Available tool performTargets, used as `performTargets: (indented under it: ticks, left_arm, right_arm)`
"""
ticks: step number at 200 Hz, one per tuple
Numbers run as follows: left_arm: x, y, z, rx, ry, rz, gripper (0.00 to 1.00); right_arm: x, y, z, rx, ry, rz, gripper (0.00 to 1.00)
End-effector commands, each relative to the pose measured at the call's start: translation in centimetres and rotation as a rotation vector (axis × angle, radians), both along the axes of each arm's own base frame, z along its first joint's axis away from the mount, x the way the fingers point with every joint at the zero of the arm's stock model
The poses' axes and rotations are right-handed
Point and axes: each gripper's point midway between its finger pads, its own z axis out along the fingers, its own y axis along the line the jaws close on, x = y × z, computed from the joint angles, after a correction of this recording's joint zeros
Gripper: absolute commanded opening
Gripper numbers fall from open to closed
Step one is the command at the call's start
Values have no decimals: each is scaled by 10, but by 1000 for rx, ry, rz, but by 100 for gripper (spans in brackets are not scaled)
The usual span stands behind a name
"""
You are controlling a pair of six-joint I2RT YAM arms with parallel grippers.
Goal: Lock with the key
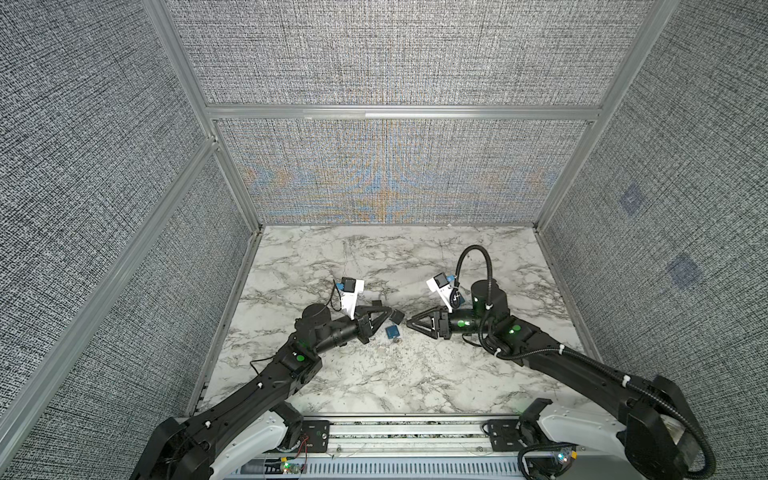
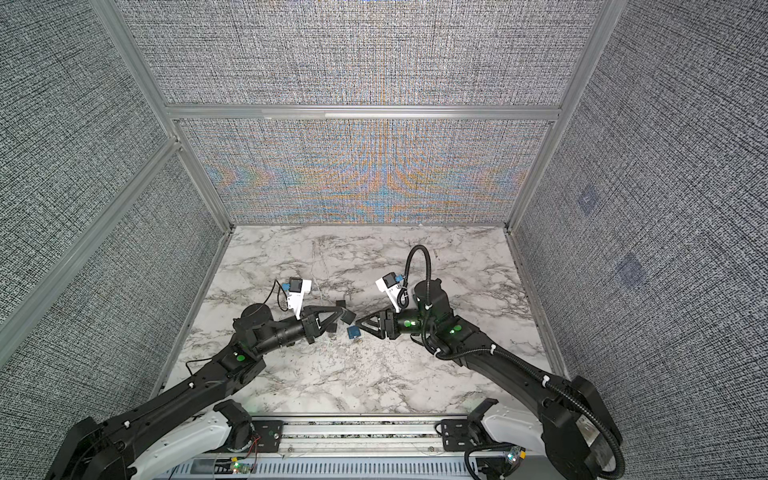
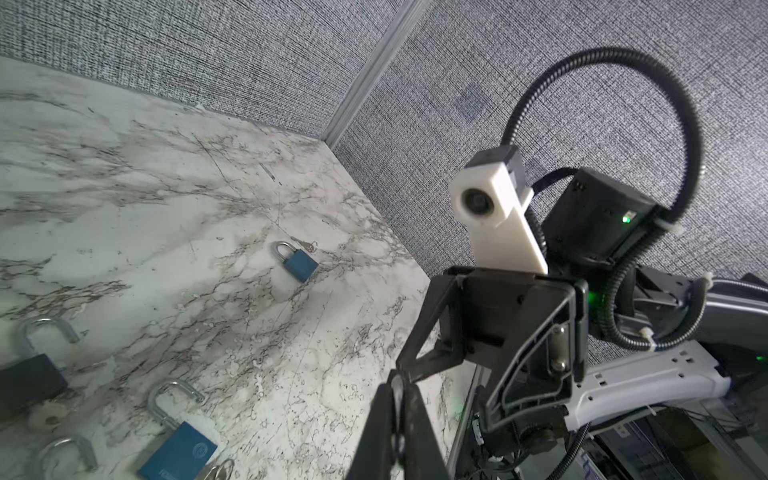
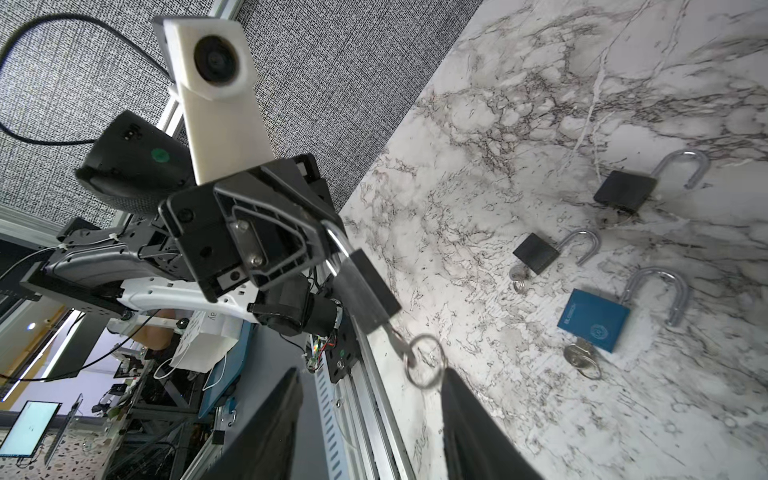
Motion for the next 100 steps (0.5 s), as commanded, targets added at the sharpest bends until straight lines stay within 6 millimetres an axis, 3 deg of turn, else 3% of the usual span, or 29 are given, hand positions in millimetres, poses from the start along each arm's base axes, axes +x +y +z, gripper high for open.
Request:
performTargets:
  ticks: [1, 100]
  left_arm:
    - [8, 1, 5, -14, 50, 38, 0]
    - [9, -8, 12, -37, 99, 4, 0]
  right_arm:
    - [1, 5, 12, 55, -29, 9, 54]
    - [25, 11, 16, 32, -87, -27, 54]
